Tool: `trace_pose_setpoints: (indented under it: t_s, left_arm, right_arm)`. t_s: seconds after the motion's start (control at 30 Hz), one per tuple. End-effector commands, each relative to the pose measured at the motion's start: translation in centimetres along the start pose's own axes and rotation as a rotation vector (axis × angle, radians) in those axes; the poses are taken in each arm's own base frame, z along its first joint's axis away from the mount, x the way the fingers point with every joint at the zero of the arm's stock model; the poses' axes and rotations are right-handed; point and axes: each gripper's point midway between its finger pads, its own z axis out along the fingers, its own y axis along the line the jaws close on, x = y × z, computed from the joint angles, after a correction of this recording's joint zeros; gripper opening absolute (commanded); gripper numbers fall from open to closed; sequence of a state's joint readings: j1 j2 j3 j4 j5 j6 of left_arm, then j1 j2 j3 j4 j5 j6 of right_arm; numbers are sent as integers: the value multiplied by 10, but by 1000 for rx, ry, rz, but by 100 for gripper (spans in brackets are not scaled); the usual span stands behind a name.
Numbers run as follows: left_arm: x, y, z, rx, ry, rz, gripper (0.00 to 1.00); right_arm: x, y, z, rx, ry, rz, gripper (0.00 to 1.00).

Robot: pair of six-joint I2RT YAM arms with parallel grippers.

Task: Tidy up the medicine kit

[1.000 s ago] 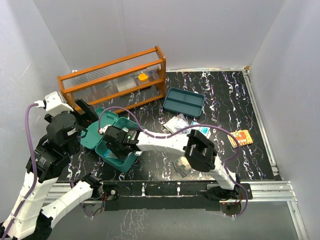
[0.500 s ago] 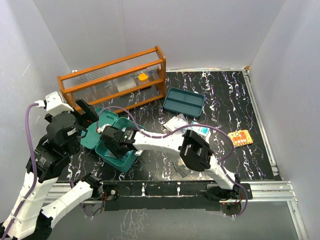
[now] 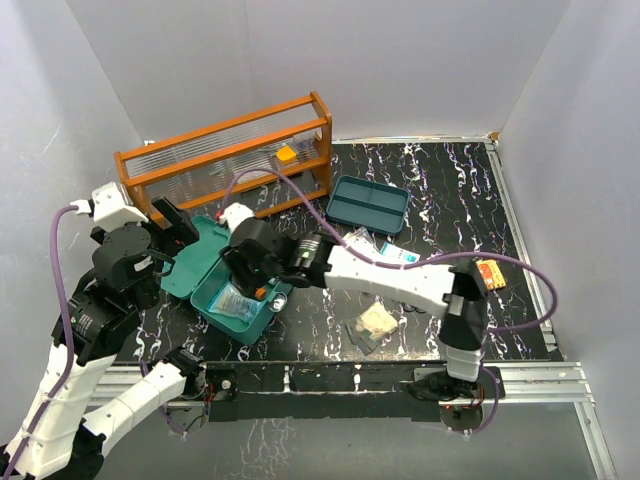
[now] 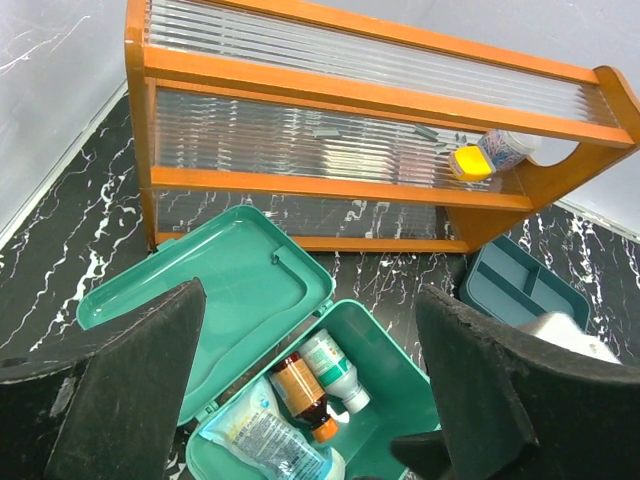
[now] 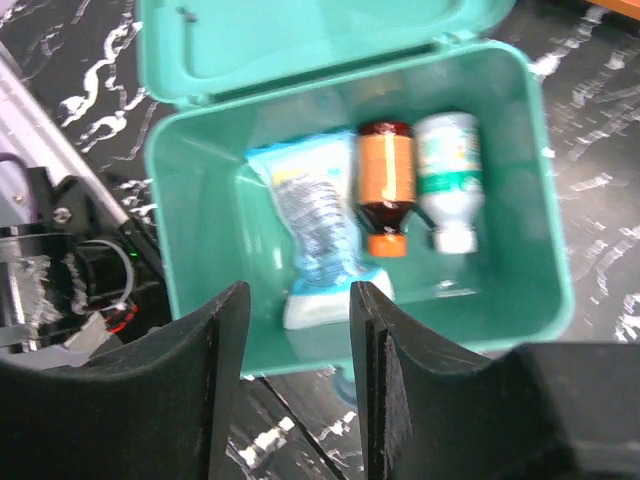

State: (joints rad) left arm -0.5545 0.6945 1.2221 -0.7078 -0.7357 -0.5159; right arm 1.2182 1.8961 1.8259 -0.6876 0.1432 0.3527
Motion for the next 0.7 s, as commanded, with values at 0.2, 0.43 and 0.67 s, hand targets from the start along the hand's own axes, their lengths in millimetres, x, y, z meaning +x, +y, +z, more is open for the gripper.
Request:
trace_pose_setpoints:
  t_s: [0.2, 0.43, 0.67]
  left_arm:
    - [3, -44, -4, 249, 19, 30, 87]
    - [31, -96, -13, 547, 104, 116, 89]
    - [70, -148, -36, 889, 256, 185, 89]
  right_arm:
    - [-12, -153, -83, 341, -310, 338, 49]
    - [47, -229, -106, 539, -268, 388, 62]
    - [130, -247, -123, 669, -146, 592, 68]
